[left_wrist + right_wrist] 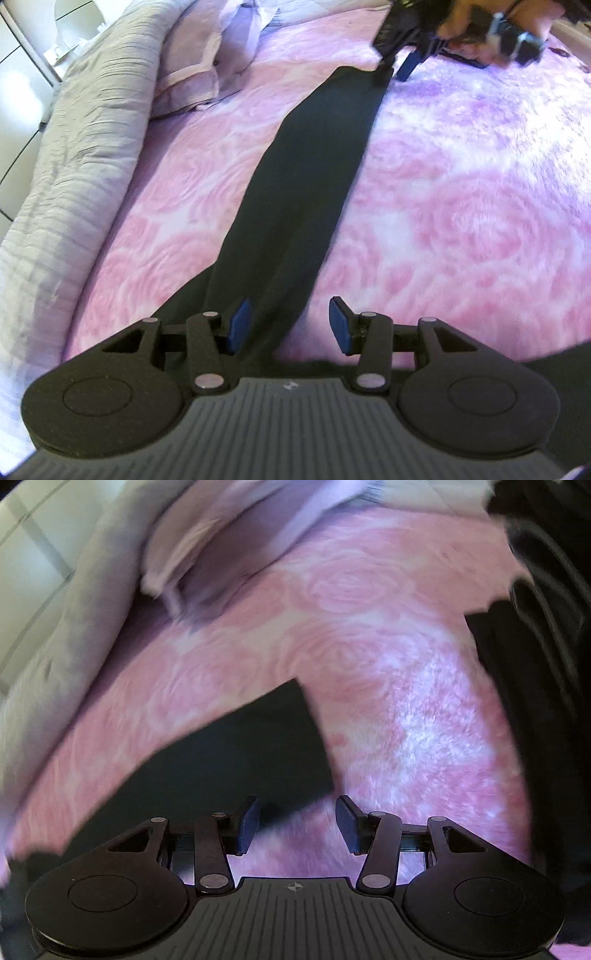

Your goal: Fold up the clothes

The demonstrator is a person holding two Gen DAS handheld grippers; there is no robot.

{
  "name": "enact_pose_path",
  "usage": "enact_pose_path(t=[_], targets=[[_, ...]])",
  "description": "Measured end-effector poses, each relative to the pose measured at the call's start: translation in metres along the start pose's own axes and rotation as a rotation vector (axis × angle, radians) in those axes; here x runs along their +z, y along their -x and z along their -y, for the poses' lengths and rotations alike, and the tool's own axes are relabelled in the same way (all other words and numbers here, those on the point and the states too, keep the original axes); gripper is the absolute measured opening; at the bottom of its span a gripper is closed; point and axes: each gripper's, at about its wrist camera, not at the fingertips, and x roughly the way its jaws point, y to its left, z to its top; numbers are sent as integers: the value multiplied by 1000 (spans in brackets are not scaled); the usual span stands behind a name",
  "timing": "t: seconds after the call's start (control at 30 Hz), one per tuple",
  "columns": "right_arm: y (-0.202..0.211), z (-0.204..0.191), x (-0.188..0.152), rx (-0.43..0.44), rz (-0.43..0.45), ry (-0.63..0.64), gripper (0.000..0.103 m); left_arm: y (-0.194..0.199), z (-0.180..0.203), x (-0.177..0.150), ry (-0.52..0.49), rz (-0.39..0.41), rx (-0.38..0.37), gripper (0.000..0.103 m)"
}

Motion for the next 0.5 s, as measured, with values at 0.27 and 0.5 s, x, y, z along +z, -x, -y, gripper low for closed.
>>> enact_pose_path(t=[0.27, 0.5], targets=[[51, -11, 17, -104, 12, 71, 3, -6, 11, 8, -38, 7, -39, 42], [60, 2, -5, -171, -81, 124, 3, -14, 17, -1, -19, -46, -83, 42]])
